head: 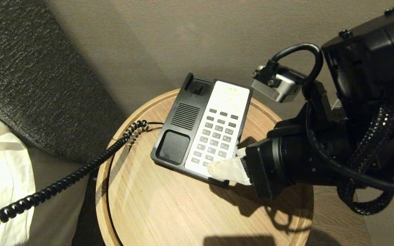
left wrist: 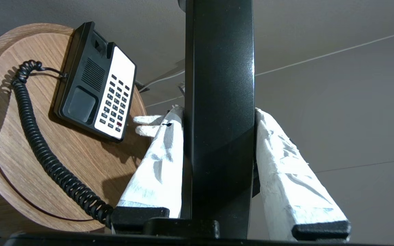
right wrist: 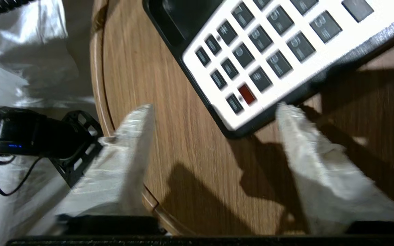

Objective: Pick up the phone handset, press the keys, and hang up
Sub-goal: Dial the number

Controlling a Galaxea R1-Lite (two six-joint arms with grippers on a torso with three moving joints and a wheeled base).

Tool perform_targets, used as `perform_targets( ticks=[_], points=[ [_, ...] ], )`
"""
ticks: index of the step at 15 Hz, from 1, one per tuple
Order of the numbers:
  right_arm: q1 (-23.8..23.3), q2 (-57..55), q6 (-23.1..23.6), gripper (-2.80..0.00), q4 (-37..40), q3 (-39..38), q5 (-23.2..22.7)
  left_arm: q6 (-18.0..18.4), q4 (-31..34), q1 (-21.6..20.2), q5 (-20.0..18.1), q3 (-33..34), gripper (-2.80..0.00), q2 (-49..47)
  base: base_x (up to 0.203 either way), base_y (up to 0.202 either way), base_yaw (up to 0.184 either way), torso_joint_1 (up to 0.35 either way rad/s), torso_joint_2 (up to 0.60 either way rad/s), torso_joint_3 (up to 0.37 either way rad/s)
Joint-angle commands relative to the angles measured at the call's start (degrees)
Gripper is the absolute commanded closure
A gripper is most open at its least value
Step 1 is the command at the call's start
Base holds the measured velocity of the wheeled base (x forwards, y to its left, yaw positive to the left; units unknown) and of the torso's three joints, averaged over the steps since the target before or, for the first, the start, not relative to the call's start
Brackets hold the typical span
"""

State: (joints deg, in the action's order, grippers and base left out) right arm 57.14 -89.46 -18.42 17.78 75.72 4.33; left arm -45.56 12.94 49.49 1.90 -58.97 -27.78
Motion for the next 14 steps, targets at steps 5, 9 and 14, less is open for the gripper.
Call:
perform_targets(
  ticks=[5, 9, 14],
  points=[
    [1.5, -1.7, 0.0, 0.00, -0.4, 0.0, 0.2, -0.2, 0.1, 0.0, 0.0, -0.1, 0.00, -0.1, 0.000, 0.000, 0.000, 0.000, 0.00, 0.000],
    [2.0, -2.0, -0.2, 0.00, 0.1, -0.4, 0.2, -0.3, 0.1, 0.0, 0.0, 0.0, 0.00, 0.0, 0.000, 0.000, 0.000, 0.000, 0.00, 0.000],
    [1.9, -3.2, -0.3, 0.00, -0.4, -1.2, 1.9, -0.3, 0.1, 0.0, 0.1, -0.3, 0.00, 0.0, 0.000, 0.000, 0.000, 0.000, 0.00, 0.000]
  ],
)
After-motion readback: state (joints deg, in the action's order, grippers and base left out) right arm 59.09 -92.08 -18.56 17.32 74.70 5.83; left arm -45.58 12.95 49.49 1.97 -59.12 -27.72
